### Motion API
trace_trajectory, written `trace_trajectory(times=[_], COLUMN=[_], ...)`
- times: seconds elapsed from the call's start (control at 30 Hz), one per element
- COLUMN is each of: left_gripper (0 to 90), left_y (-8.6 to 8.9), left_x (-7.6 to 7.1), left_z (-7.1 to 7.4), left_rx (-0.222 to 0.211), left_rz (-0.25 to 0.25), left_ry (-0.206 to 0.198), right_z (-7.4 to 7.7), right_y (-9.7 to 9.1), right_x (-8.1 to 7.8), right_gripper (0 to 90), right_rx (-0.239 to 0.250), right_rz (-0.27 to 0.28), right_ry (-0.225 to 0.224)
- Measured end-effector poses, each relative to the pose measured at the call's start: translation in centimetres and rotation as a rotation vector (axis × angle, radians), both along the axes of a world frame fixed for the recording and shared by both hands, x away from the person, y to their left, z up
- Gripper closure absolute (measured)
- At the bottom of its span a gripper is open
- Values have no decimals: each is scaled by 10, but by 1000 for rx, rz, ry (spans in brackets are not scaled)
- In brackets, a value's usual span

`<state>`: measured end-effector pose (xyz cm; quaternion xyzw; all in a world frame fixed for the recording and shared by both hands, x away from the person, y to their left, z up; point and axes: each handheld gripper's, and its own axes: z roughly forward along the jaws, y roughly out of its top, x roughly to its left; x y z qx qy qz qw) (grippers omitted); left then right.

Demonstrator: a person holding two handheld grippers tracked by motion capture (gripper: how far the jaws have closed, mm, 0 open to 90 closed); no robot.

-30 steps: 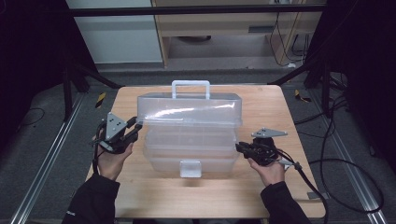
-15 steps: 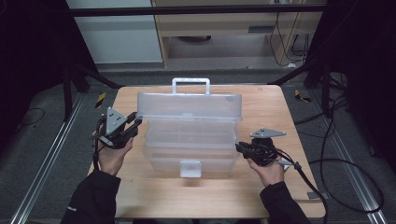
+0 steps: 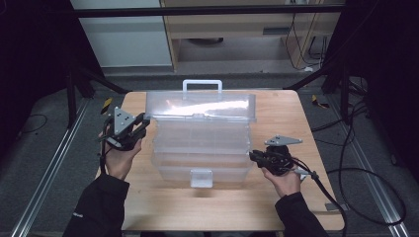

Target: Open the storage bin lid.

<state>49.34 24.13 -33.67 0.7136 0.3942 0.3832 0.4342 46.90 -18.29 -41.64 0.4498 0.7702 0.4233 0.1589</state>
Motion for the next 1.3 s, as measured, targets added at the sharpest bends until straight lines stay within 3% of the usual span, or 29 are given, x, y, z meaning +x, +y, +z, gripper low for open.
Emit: trace_trajectory(times=[1.3], left_gripper=[807], left_y=[-7], left_x=[23], left_z=[15], left_rx=[30], left_rz=[43], left_ry=[5], right_z=[0], right_y=[-2], right_x=[6], right_gripper=[776], right_rx=[4], right_rz=[-9], right_ry=[13])
